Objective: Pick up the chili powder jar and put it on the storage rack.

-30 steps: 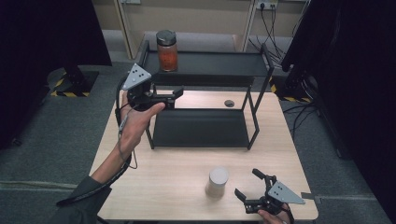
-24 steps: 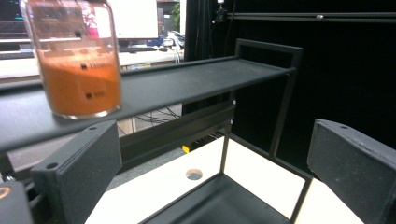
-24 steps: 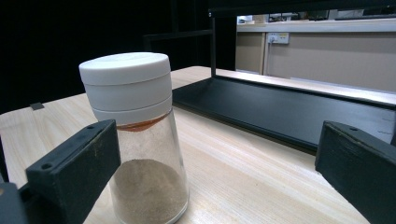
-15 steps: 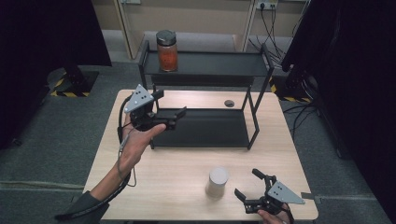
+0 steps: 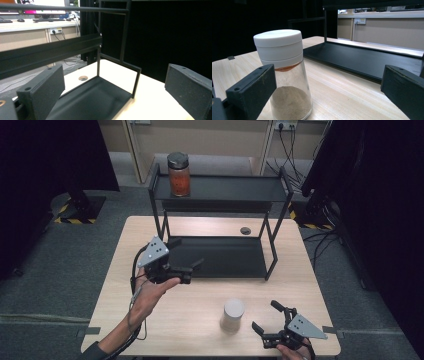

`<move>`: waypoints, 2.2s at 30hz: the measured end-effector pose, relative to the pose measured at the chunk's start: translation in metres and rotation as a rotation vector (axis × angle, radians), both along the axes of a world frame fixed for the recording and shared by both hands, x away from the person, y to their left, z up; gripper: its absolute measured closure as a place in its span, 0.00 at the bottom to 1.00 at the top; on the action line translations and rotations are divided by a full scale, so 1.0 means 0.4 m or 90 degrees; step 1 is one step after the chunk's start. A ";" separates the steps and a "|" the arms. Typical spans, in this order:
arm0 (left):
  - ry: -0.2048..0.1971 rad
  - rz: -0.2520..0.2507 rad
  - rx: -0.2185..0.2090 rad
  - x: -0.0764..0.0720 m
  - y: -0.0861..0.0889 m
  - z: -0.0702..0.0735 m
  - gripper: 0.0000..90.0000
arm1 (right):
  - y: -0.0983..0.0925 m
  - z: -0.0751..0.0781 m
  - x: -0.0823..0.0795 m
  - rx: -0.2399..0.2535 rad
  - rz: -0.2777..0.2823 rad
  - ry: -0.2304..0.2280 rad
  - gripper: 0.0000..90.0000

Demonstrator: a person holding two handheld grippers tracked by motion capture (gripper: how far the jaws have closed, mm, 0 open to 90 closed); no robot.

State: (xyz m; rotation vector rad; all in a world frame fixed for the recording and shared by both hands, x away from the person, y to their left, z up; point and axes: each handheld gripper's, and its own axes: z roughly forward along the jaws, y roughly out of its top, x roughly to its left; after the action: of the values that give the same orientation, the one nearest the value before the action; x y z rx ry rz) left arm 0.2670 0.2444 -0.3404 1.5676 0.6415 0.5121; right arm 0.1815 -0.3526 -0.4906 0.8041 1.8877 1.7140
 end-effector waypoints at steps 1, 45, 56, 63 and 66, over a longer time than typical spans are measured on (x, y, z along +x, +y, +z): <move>0.000 -0.003 -0.001 -0.006 0.003 -0.009 0.02 | 0.000 -0.001 0.000 0.000 0.000 0.000 0.00; -0.040 -0.054 0.018 -0.171 0.041 -0.284 0.02 | 0.002 -0.002 -0.001 0.003 -0.004 0.000 0.00; -0.034 -0.050 0.017 -0.181 0.044 -0.330 0.02 | 0.004 -0.002 0.001 0.001 -0.003 -0.001 0.00; -0.029 -0.051 0.027 -0.189 0.045 -0.370 0.02 | 0.000 -0.003 -0.004 0.005 -0.015 -0.003 0.00; -0.028 -0.048 0.025 -0.193 0.046 -0.384 0.02 | 0.000 -0.002 -0.008 0.000 -0.018 -0.010 0.00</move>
State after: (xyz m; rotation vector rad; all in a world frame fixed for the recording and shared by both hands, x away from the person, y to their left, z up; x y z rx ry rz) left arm 0.1899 0.2627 -0.4940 1.6060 0.5399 0.5044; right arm 0.1784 -0.3524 -0.4914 0.8109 1.8571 1.6997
